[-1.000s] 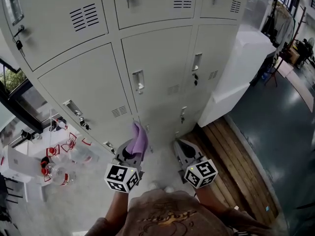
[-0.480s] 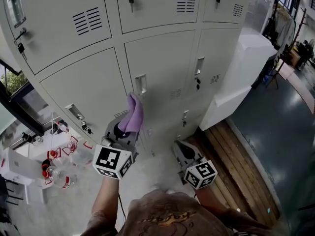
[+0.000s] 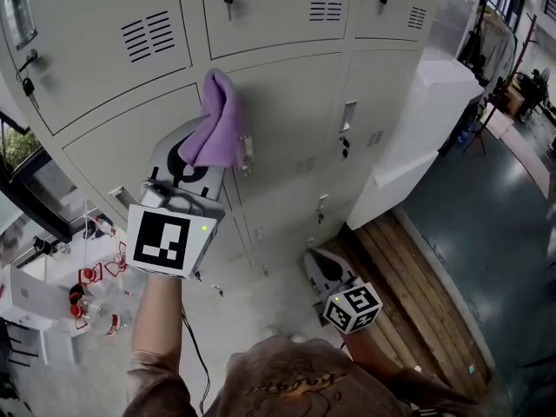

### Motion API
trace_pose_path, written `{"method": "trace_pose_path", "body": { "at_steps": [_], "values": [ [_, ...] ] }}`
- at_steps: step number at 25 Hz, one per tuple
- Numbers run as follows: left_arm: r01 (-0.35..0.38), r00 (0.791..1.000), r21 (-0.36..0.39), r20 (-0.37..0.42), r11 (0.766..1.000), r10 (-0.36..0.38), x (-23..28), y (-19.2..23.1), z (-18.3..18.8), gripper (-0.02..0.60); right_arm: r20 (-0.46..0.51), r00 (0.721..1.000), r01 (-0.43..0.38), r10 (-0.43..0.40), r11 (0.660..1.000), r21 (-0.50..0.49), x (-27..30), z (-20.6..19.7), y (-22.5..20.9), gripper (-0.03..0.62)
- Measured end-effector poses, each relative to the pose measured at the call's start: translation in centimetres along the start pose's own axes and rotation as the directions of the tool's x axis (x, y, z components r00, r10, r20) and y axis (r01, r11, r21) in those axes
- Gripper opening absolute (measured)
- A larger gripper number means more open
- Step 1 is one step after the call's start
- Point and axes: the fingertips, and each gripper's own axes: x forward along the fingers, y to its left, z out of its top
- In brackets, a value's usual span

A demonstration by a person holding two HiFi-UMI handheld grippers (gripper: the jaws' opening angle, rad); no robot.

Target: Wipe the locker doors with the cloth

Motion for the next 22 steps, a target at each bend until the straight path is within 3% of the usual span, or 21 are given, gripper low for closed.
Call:
{"method": "trace_pose_path", "body": {
  "at_steps": [8,22],
  "values": [
    [-0.053,0.998,0.160,0.052,0.986,0.046,2.0,3.8,4.5,0.043,0.002,1.000,0.009,-0.009,1.000,0.000,0.3,0.1,-0.5,-0.002],
    [-0.001,0.998,0.191,-0.058,0.981,0.012,6.6,3.8,0.3,0.043,0.024,0.999,0.028,-0.028,1.000,0.007,1.8,0.8,-2.0,-0.002]
  ]
}}
